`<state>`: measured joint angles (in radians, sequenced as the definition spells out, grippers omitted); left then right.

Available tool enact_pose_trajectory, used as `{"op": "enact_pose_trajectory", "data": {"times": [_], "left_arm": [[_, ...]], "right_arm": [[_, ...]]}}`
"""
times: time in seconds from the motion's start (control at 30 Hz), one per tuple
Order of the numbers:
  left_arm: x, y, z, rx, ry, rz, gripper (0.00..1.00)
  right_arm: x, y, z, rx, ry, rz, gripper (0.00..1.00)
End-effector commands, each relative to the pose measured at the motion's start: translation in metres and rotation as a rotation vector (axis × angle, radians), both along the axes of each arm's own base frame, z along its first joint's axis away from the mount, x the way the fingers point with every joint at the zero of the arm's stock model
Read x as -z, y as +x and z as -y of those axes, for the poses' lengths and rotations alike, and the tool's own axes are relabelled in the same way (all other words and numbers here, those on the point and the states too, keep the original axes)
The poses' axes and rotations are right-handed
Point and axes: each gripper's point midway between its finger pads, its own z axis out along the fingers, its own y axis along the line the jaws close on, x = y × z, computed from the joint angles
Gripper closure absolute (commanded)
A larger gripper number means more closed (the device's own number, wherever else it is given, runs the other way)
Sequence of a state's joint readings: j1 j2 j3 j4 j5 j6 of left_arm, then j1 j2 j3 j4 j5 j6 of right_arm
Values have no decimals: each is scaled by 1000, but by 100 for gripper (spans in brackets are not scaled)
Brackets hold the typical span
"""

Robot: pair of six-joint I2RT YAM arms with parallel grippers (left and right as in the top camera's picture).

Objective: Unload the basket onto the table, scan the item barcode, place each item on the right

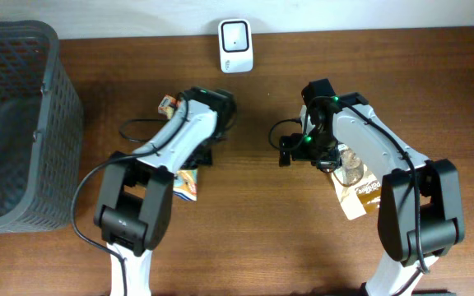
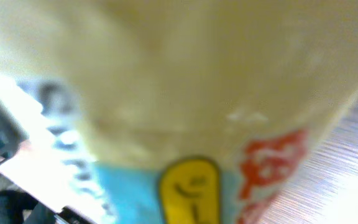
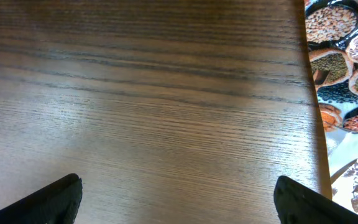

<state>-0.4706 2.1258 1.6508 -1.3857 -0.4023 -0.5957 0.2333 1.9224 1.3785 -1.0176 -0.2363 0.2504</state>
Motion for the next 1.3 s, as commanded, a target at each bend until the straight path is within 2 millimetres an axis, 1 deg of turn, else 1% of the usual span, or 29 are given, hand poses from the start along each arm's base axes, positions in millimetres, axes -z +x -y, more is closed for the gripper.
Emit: {"op": "enact_pose_trajectory", "data": {"times": [0.0,0.03,0.07,0.13,0.17,0.27,0.37,0.4,0.5,0.63,0.73,0.8,0.9,1.0,1.1,1.2,1.23,1.27], "left_arm": [[8,-3,34,36,-60,24,100],[9,-3,37,43,-65,31,100],[9,-2,39,44,-71,35,100],[10,-2,42,26,-106,23,100],[11,-3,44,10,-136,11,100],[10,-3,51,-4,-233,-33,100],[1,3,47,-36,-286,-47,100],[-4,4,48,-56,-317,-54,100],[-8,6,63,-29,-419,-82,100],[-9,3,80,-17,-518,-108,100],[-10,2,89,-24,-567,-118,100],[-11,2,96,-21,-610,-126,100],[-16,-1,115,12,-721,-155,100],[-21,3,118,16,-735,-144,100],[-36,7,134,54,-828,-142,100],[-49,13,143,93,-879,-121,100],[-53,17,144,107,-885,-108,99],[-54,18,145,109,-887,-104,92]], "right_arm": [[-6,5,-6,-2,40,15,45],[-6,3,-8,-2,54,8,62],[-6,2,-11,-3,75,3,73],[-7,2,-23,-5,150,3,90],[-8,3,-31,-7,198,4,96],[-9,6,-51,16,328,10,96],[-3,12,-67,102,447,17,96],[-3,16,-79,129,541,32,96],[-4,20,-96,151,654,54,96],[-3,18,-116,152,705,74,96],[-3,15,-127,139,706,77,96],[-1,13,-132,133,692,78,96],[5,9,-137,126,661,80,96],[10,6,-140,131,653,64,96],[16,4,-140,136,646,49,96],[24,2,-139,141,637,30,96],[28,1,-139,144,633,21,96],[29,0,-139,144,634,16,96]]}}
